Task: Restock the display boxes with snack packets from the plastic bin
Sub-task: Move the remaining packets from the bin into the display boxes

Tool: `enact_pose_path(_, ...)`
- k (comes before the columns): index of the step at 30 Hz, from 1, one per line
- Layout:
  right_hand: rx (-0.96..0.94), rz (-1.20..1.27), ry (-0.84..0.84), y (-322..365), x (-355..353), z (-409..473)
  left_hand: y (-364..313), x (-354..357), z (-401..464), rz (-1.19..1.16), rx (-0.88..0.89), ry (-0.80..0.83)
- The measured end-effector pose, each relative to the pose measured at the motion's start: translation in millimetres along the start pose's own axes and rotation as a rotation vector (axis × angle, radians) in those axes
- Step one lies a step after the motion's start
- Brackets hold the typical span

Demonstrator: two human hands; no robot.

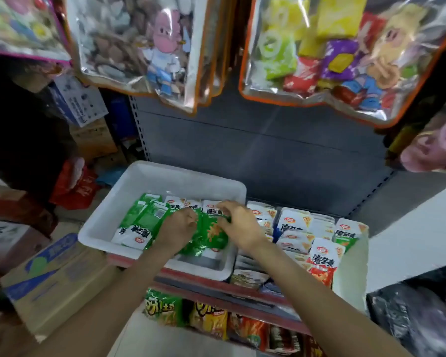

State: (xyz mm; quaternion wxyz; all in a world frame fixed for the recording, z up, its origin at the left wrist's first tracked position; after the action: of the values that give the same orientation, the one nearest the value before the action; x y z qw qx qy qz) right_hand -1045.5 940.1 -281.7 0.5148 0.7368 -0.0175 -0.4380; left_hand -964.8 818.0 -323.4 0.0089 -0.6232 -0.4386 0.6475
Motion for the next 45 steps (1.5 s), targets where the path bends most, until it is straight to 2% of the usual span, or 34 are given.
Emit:
enact_pose_path(2, 0.08, -0.05, 0.081, -1.3, 30.6, 15.6, 26.9, 5.0, 3.8, 0.083, -0.083, 0.125)
enact_pose_path(5, 0.255, -0.046, 0.147, -16.6, 75.0, 40.2, 53.4, 10.6, 11.3, 0.203, -0.111, 0.276)
enact_pose_path(8, 0.492, -0.078, 0.152, -39.6, 95.5, 48.8, 55.8, 12.1, 14.4, 0.245, -0.034, 0.379)
enact_pose_path(11, 0.624, -0.133, 0.163, -57.9, 106.1, 45.7, 60.9, 18.5, 19.2, 0.295, 0.018, 0.417)
enact_pose_path(13, 0.609, -0.254, 0.182, -59.8, 109.8, 45.7, 64.9, 24.2, 21.9, 0.302, 0.027, 0.451)
enact_pose_path(16, 0.591, -0.142, 0.012, -60.9, 104.5, 46.7, 71.5, 35.0, 25.1, 0.295, 0.009, 0.524)
enact_pose_path(19, 0.515, -0.13, -0.043, -37.0, 87.6, 49.6, 66.4, 28.6, 32.7, 0.196, -0.018, 0.418)
enact_pose_path(23, 0.313, -0.227, -0.027, -6.2, 65.6, 39.1, 37.2, 13.2, 33.9, -0.123, 0.0, 0.258)
enact_pose_path(27, 0.052, -0.127, -0.022, 24.3, 46.5, 11.1, 1.0, -3.2, 26.5, -0.595, -0.041, 0.156)
enact_pose_path(29, -0.008, -0.059, -0.061, 28.8, 26.7, -0.8, -16.0, -9.2, 23.0, -0.681, -0.056, 0.074)
enact_pose_path(33, -0.015, 0.141, -0.23, 14.5, -16.8, -25.4, -61.6, -12.7, 12.0, -0.636, 0.006, -0.021)
enact_pose_path(37, -0.026, 0.29, -0.548, -17.8, -86.9, -60.5, -134.0, 9.2, -11.4, -0.62, 0.165, 0.108)
enact_pose_path(40, 0.052, 0.543, -0.594, -55.9, -131.1, -90.7, -185.0, 40.7, -28.2, -0.555, 0.288, 0.205)
enact_pose_path(45, 0.187, 0.731, -0.694, -118.0, -193.4, -146.6, -241.4, 90.8, -44.5, -0.267, 0.443, 0.124)
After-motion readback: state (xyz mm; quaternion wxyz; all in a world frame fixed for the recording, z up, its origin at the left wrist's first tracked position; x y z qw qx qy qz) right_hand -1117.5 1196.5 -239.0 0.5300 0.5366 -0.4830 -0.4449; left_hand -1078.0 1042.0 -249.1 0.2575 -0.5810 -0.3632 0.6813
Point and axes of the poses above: each hand's wrist, its own z-axis towards the middle knuckle, its own x-axis out of the palm, y = z × x, the point moved 7 cm from there along z, towards the middle knuckle, and after that the axes turned 10 degrees about z, right-handed, at the moved point
